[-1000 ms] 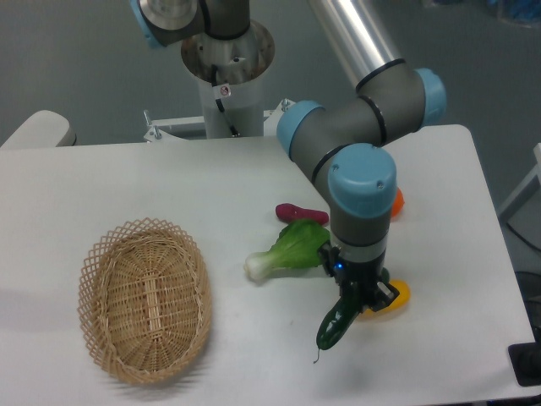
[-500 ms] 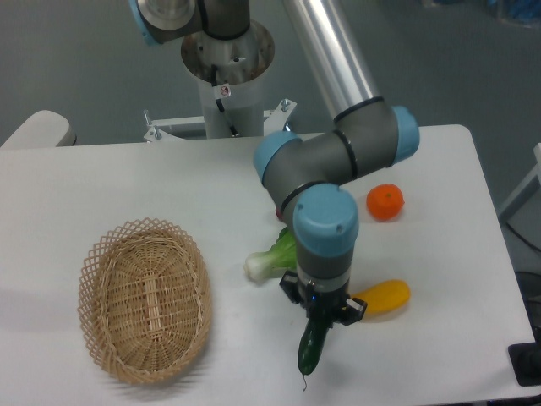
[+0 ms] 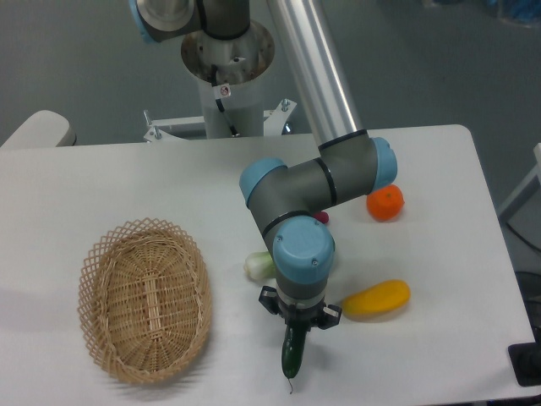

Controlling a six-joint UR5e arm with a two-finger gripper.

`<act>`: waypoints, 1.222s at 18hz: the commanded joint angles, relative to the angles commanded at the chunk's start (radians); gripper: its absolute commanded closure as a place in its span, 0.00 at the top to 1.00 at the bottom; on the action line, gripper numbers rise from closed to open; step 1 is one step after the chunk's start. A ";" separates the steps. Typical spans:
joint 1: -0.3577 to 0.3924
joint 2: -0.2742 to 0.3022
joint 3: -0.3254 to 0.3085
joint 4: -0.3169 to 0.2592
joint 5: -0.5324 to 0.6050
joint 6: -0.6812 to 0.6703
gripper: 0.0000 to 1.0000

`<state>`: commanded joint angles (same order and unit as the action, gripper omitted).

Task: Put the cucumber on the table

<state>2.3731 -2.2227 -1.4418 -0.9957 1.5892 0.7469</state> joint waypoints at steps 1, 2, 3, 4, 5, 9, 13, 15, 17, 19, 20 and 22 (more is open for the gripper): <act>0.000 0.002 -0.006 0.008 0.000 0.012 0.21; 0.000 0.003 -0.012 0.006 0.000 0.034 0.21; 0.000 0.005 -0.026 0.008 0.002 0.076 0.21; 0.000 0.008 -0.044 0.015 0.002 0.109 0.21; 0.000 0.009 -0.048 0.029 0.005 0.123 0.21; 0.000 0.008 -0.055 0.034 0.015 0.124 0.21; 0.000 0.008 -0.055 0.035 0.015 0.126 0.22; 0.000 0.008 -0.052 0.035 0.015 0.124 0.26; 0.000 0.008 -0.046 0.035 0.015 0.124 0.40; 0.002 0.009 -0.028 0.035 0.015 0.126 0.82; 0.002 0.009 -0.017 0.034 0.015 0.126 1.00; 0.005 0.015 -0.002 0.031 0.014 0.126 1.00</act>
<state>2.3776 -2.2074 -1.4435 -0.9649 1.6030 0.8728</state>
